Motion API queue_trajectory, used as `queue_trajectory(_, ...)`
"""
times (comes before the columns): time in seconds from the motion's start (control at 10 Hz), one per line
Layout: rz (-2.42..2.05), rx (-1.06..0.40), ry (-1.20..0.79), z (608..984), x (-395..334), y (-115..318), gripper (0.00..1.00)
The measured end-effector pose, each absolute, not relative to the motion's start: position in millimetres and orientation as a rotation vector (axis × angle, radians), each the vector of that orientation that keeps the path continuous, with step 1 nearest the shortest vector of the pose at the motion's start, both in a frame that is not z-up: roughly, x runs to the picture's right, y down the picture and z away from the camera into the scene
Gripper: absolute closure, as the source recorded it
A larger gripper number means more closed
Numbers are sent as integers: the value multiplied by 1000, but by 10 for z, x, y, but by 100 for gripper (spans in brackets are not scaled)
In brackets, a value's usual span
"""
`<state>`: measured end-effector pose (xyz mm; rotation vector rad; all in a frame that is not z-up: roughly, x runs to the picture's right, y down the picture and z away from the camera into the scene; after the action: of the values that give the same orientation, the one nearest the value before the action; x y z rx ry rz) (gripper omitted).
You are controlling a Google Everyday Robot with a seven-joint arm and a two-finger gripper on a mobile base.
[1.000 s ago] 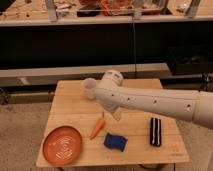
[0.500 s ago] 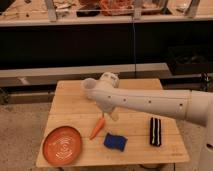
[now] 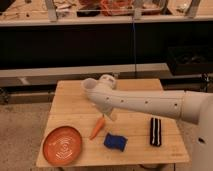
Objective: Place the pepper on the white sponge
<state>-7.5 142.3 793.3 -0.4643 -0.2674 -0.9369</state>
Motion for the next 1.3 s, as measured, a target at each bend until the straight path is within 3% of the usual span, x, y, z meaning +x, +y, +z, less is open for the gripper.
queue_trajectory(1.3,-1074,-418,-349,8286,-167,1693,20)
